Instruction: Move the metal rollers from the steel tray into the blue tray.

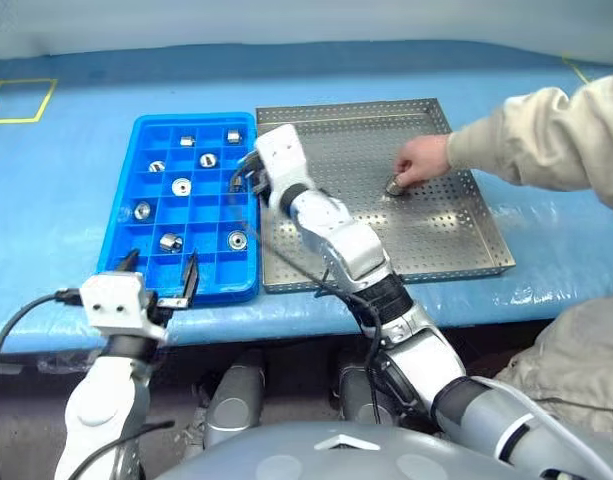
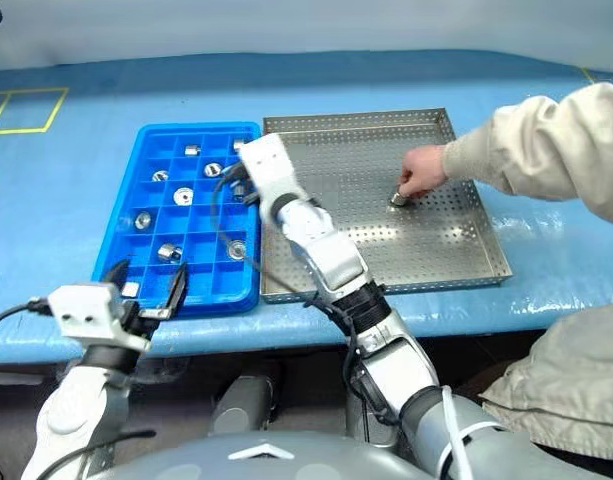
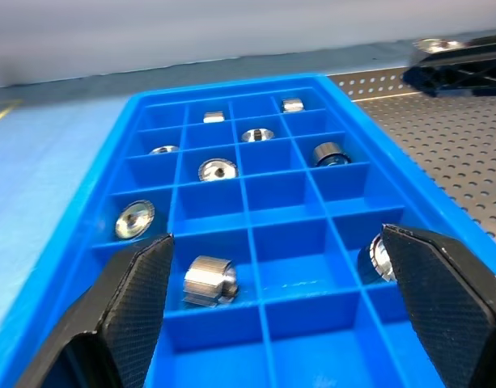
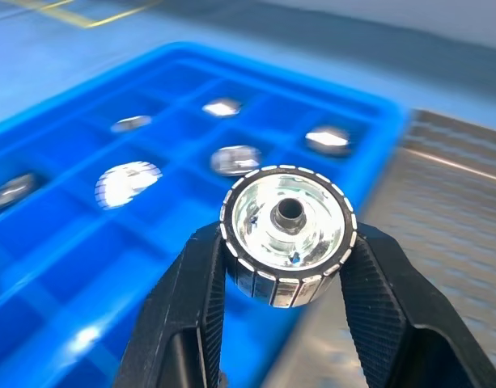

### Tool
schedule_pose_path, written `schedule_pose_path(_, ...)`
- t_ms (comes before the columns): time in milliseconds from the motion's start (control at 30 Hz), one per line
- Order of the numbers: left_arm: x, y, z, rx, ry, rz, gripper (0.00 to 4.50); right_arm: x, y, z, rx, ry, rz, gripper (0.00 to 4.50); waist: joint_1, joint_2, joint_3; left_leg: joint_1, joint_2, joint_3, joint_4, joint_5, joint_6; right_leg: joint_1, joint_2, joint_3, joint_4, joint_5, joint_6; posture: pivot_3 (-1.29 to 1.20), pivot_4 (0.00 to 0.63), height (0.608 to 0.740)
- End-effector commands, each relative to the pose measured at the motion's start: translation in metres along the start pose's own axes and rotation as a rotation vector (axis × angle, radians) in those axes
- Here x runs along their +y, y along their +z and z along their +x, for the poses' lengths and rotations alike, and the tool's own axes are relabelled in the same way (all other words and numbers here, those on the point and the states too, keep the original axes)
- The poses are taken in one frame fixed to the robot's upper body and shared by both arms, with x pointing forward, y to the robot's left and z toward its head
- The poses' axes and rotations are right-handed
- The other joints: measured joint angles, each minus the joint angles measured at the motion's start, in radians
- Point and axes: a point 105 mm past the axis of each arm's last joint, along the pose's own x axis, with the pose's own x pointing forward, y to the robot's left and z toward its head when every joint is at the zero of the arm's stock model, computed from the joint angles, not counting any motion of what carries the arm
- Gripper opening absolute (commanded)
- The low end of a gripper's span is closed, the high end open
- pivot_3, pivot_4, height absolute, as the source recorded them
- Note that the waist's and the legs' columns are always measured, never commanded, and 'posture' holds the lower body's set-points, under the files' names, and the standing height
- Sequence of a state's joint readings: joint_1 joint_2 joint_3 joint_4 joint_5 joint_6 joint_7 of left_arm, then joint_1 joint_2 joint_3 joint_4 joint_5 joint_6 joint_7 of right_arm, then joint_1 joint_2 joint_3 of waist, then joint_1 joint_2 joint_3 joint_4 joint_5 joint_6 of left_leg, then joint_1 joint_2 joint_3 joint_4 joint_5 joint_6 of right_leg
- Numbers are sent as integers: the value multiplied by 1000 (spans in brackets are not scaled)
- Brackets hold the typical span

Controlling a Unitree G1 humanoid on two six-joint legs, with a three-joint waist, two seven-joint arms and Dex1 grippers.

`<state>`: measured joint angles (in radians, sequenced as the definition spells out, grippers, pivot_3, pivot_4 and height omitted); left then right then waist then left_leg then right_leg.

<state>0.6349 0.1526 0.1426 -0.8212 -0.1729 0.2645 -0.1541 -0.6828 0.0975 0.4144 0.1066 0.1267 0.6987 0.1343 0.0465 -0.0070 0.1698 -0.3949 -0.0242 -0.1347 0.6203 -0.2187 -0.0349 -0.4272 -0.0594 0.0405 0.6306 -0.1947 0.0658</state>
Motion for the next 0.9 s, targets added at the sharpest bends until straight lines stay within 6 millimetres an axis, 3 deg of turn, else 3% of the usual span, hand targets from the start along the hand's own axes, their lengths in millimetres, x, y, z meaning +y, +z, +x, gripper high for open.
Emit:
schedule_pose_path(33,7,15,-14,-73,46,16,4500,40,4,-5,13,224,-97,1688,17,0,0,0,0,0,0,0,0,0,0,-1,0,0,0,387,150,740)
schedule_pose_path(200,9,11,-29,-60,83,-13,4500,72,-23,-15,119,405,-146,1688,52,-2,0,-2,0,0,2,0,0,-1,-1,-3,-1,0,0,431,150,740)
schedule_pose_path(467,0,11,-21,-70,31,-23,4500,75,-65,-46,293,517,-130,1688,94,-2,0,-5,-1,-1,1,0,-1,-2,-2,-4,-2,0,1,391,150,740)
schedule_pose_path(500,-2,11,-18,-75,16,-28,4500,74,-66,-47,294,513,-122,2428,95,-2,0,-5,-1,-1,1,-1,-1,-2,-2,-4,-3,0,1,391,150,740)
schedule_pose_path(633,-8,16,-1,-84,-69,-19,4500,64,-52,-42,231,401,-2,3605,90,-3,-2,-4,0,-1,0,-2,-2,-2,-2,-4,-3,-1,1,303,150,740)
schedule_pose_path(733,-12,22,17,-99,-144,-2,4500,52,-40,-39,171,318,76,4471,71,-2,-2,-3,0,0,-1,-2,-3,-2,-1,-4,-2,-1,1,250,150,740)
schedule_pose_path(767,-14,25,24,-109,-167,3,4500,45,-33,-38,134,270,114,4471,64,-2,-2,-3,0,0,0,-2,-3,-2,-1,-4,-2,-1,1,219,150,740)
schedule_pose_path(900,-29,39,51,-150,-299,7,4500,-35,-13,-40,-54,-232,258,4471,46,-2,-2,-2,0,-1,2,0,-4,0,0,-4,-1,0,2,129,150,740)
